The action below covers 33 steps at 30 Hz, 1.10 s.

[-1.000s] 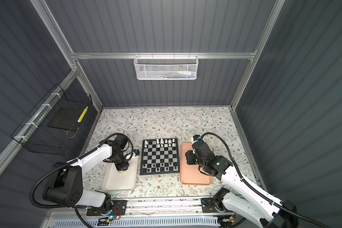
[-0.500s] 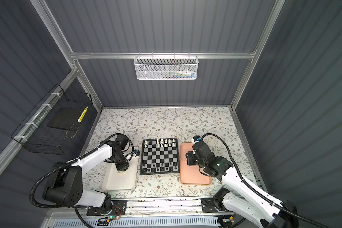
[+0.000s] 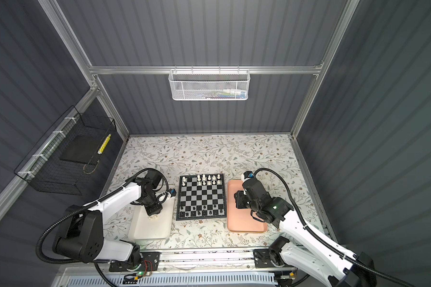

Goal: Set up the chess pieces on the board

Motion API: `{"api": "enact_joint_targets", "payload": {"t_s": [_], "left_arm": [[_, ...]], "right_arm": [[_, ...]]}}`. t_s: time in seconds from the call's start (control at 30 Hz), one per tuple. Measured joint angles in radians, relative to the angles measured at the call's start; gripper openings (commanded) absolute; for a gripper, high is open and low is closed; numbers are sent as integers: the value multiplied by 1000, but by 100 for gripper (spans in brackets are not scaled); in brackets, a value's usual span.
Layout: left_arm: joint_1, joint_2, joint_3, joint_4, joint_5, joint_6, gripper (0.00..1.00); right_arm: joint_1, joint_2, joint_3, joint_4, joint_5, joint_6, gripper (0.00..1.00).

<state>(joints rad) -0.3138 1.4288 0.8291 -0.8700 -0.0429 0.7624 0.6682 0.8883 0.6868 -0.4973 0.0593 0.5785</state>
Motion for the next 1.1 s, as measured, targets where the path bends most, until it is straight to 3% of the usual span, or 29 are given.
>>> {"api": "enact_joint_targets", "payload": {"t_s": [0.57, 0.77, 1.1], "left_arm": [[-2, 0, 0, 1, -11, 0, 27], [-8, 0, -6, 3, -14, 0, 21], [-10, 0, -8, 4, -22, 0, 21]], "right_arm": [[0, 1, -6, 3, 0, 0, 31], [0, 1, -7, 3, 0, 0, 31], [0, 1, -8, 3, 0, 0, 31]]}}
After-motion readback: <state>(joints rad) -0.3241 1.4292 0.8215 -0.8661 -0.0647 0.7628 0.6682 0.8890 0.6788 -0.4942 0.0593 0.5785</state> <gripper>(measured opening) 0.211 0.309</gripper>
